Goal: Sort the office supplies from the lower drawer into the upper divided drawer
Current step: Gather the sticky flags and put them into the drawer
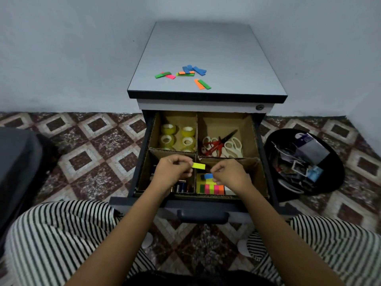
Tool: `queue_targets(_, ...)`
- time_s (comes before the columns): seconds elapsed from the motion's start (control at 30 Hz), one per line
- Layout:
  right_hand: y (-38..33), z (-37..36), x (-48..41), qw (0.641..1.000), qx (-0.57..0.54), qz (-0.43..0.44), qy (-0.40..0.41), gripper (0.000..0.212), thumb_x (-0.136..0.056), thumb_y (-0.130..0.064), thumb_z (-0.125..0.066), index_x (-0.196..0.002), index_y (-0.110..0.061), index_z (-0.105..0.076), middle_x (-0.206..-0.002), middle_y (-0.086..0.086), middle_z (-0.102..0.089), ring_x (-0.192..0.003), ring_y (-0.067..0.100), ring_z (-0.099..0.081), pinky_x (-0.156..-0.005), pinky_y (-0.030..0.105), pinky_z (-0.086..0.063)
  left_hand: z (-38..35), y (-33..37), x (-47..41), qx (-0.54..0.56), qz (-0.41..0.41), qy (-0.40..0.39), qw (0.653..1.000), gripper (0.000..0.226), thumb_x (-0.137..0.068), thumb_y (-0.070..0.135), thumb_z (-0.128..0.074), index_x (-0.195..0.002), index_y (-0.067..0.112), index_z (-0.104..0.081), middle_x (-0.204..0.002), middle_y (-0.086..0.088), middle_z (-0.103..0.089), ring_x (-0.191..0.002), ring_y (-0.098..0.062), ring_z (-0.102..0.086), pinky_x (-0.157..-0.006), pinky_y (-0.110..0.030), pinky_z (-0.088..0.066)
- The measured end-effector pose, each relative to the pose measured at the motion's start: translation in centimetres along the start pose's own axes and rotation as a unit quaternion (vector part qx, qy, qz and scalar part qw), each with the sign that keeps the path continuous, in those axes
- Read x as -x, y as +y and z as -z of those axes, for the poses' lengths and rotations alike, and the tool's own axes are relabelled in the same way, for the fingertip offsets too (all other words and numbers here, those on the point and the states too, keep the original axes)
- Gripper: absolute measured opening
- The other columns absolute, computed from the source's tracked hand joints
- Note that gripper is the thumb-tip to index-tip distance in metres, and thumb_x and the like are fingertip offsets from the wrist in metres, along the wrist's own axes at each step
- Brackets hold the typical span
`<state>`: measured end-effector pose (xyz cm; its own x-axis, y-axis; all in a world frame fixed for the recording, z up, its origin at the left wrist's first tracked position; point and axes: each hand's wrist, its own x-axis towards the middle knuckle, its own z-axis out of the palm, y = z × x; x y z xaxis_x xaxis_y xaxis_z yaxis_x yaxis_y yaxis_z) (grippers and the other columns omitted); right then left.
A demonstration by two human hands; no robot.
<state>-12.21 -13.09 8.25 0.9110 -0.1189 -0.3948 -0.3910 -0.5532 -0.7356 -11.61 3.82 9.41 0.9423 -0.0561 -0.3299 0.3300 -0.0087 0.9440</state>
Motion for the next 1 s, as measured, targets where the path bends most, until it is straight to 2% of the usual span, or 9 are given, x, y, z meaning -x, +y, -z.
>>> queue_targets(0.07,-0.1,-0.6,-0.4,1.000,0.018,-0.005,-0.009,0.018,-0.086,-0.003,-0.059,-0.073,-0.014,-0.063,-0.066,0.003,-0.063,-0.071,0.019,-0.065,-0.075,0.034,-0.058,0.1,0.0,-0.1,0.023,0.009,0.003,1.000,0.013,-0.086,-0.005,-0.059,-0.078,0.004,-0.064,-0.064,-0.008,-0.057,-0.049,-0.005,-0.059,-0.052,-0.014,-0.052)
queue_targets(0.23,0.0,-1.3,-0.6,0.999,0.046,-0.018,-0.006,0.013,-0.087,-0.002,-0.056,-0.088,-0.005,-0.069,-0.068,0.002,-0.060,-0.065,0.013,-0.060,-0.065,0.024,-0.054,0.1,-0.4,-0.2,0.024,0.006,-0.008,1.000,0.014,-0.086,-0.005,-0.060,-0.077,0.005,-0.064,-0.063,-0.006,-0.058,-0.054,-0.007,-0.059,-0.054,-0.016,-0.054)
queue_targets(0.37,-0.2,-1.6,-0.5,0.994,0.108,-0.004,0.014,0.017,-0.087,-0.005,-0.055,-0.088,-0.009,-0.072,-0.089,0.006,-0.067,-0.080,0.015,-0.060,-0.069,0.019,-0.045,-0.1,-0.5,-0.3,0.020,0.000,-0.013,1.000,0.014,-0.087,-0.003,-0.060,-0.078,0.006,-0.064,-0.065,-0.006,-0.058,-0.055,-0.006,-0.060,-0.055,-0.015,-0.053)
queue_targets(0.47,-0.3,-1.9,-0.8,0.990,0.137,-0.012,0.014,0.018,-0.088,-0.006,-0.055,-0.089,-0.012,-0.072,-0.101,0.006,-0.068,-0.090,0.018,-0.063,-0.072,0.019,-0.044,-0.1,-0.5,-0.3,0.020,-0.002,-0.012,1.000,0.013,-0.087,-0.003,-0.060,-0.078,0.006,-0.064,-0.066,-0.007,-0.058,-0.058,-0.009,-0.060,-0.055,-0.016,-0.054)
queue_targets(0.57,-0.4,-2.0,-0.8,0.987,0.161,-0.016,0.011,0.018,-0.088,-0.006,-0.056,-0.091,-0.013,-0.072,-0.101,0.006,-0.069,-0.091,0.019,-0.064,-0.072,0.020,-0.045,-0.1,-0.5,-0.4,0.017,-0.005,-0.013,1.000,0.013,-0.086,-0.002,-0.061,-0.078,0.006,-0.065,-0.067,-0.007,-0.059,-0.062,-0.011,-0.059,-0.056,-0.016,-0.054)
queue_targets(0.7,-0.3,-2.1,-0.7,0.984,0.176,-0.009,0.013,0.020,-0.087,-0.003,-0.054,-0.089,-0.011,-0.072,-0.098,0.008,-0.069,-0.080,0.018,-0.061,-0.068,0.021,-0.046,0.0,-0.7,-0.4,0.012,-0.006,-0.012,1.000,0.012,-0.086,-0.001,-0.062,-0.078,0.008,-0.066,-0.068,-0.007,-0.060,-0.062,-0.011,-0.060,-0.055,-0.016,-0.053)
queue_targets(0.8,-0.2,-2.2,-0.7,0.982,0.186,-0.004,0.012,0.019,-0.086,-0.003,-0.056,-0.088,-0.011,-0.073,-0.097,0.008,-0.070,-0.084,0.020,-0.064,-0.068,0.021,-0.047,0.0,-0.7,-0.4,0.011,-0.004,-0.013,1.000,0.013,-0.086,-0.001,-0.061,-0.078,0.008,-0.066,-0.069,-0.007,-0.060,-0.064,-0.012,-0.060,-0.056,-0.016,-0.054)
queue_targets(0.93,-0.2,-2.3,-0.8,0.982,0.189,-0.006,0.009,0.018,-0.086,-0.004,-0.057,-0.086,-0.013,-0.073,-0.097,0.006,-0.069,-0.076,0.015,-0.059,-0.067,0.020,-0.045,0.0,-0.6,-0.3,0.011,-0.003,-0.015,1.000,0.013,-0.086,-0.001,-0.061,-0.079,0.008,-0.066,-0.069,-0.006,-0.060,-0.064,-0.012,-0.060,-0.056,-0.016,-0.053)
queue_targets(1.0,-0.1,-2.2,-0.7,0.983,0.183,0.001,0.014,0.018,-0.087,-0.005,-0.057,-0.086,-0.014,-0.073,-0.097,0.005,-0.069,-0.078,0.015,-0.060,-0.069,0.020,-0.045,0.1,-0.6,-0.3,0.010,-0.003,-0.016,1.000,0.013,-0.086,-0.001,-0.061,-0.079,0.009,-0.065,-0.069,-0.006,-0.060,-0.064,-0.012,-0.060,-0.056,-0.016,-0.053)
